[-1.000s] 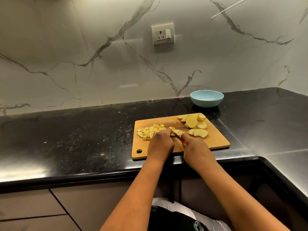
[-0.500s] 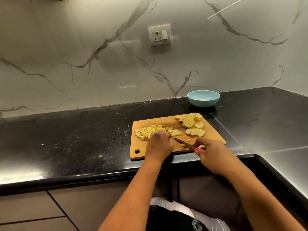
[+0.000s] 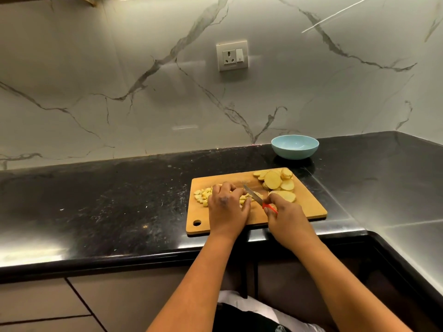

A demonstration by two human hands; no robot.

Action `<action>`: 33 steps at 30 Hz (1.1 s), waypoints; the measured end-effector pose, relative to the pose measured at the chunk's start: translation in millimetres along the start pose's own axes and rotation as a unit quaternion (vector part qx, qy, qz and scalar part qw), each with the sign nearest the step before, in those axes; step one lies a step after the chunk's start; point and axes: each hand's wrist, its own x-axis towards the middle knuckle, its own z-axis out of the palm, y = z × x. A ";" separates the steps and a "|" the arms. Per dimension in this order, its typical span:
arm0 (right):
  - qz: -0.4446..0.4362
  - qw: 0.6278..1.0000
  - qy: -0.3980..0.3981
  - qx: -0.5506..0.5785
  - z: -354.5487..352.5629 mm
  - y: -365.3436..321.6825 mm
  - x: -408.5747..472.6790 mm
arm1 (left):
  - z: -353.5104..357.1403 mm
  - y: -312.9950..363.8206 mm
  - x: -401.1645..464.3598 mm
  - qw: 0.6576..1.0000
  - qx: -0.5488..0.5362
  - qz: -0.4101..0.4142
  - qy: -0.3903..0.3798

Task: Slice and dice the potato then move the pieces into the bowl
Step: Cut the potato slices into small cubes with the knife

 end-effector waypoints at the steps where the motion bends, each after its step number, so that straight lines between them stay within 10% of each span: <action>1: -0.008 1.000 -0.001 -0.009 2.3 1.3 -2.5 | -0.1 0.3 -0.3 1.000 -0.003 -0.001 -0.001; 14: -0.041 0.981 -0.005 -0.188 19.2 -3.0 -15.2 | 1.1 -2.0 -1.3 0.997 0.015 0.008 -0.073; 27: 0.057 0.996 -0.070 0.018 -34.9 20.3 -2.3 | -4.0 0.9 -4.1 0.998 -0.034 -0.012 -0.051; 33: 0.076 0.987 -0.011 0.143 -35.7 26.7 24.1 | -5.7 9.3 13.5 0.978 0.017 0.043 -0.204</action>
